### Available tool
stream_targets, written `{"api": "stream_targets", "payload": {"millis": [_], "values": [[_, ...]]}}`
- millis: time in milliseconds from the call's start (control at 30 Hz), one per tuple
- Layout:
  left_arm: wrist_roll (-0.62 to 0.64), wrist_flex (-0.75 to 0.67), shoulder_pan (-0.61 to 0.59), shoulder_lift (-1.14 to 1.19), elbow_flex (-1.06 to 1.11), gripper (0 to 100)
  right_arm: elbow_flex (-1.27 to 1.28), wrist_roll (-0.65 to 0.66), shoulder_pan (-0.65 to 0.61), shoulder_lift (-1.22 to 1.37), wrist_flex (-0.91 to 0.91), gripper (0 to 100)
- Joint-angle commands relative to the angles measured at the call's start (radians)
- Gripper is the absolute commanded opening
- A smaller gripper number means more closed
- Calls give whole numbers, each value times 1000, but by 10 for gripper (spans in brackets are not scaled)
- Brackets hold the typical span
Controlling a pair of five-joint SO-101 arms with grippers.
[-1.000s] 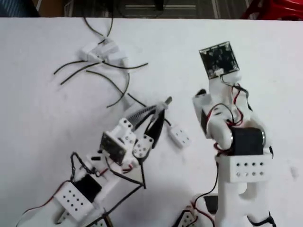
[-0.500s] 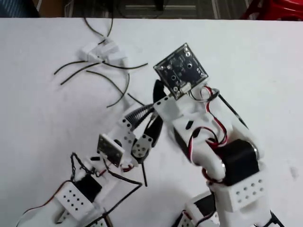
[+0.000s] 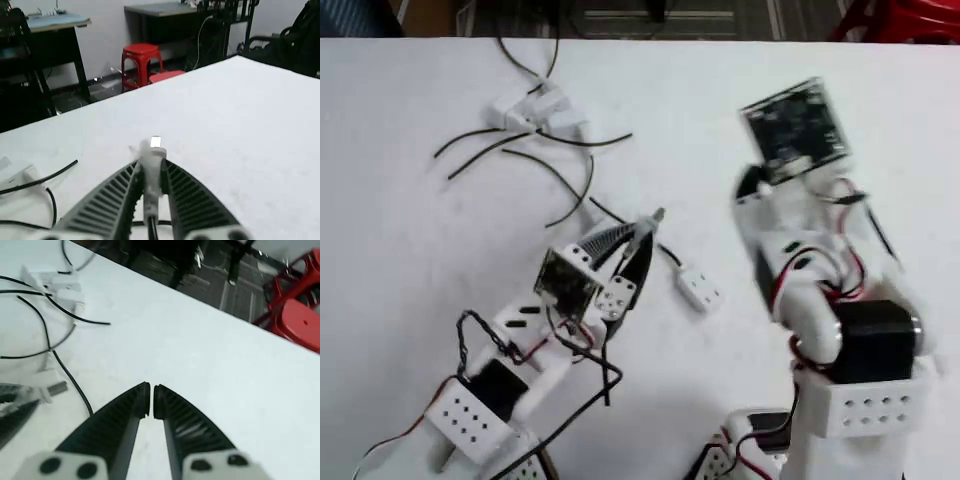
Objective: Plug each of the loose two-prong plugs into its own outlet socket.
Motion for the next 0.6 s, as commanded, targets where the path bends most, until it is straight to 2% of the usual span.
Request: {"api": "stream_targets", "payload": {"millis": [0, 133, 267, 400, 567], "values": [[8, 245, -16, -5, -175, 24, -14, 5, 128, -19, 85, 19], [2, 417, -13, -5, -281, 24, -14, 5, 240, -21, 191, 19], [-71, 562, -12, 42, -411, 24, 2, 5, 360, -22, 269, 20], [-92, 684, 21, 291, -601, 24, 117, 31, 493, -44, 257, 24], [-103, 908, 111, 688, -937, 24, 278, 249, 598, -91, 255, 20]]}}
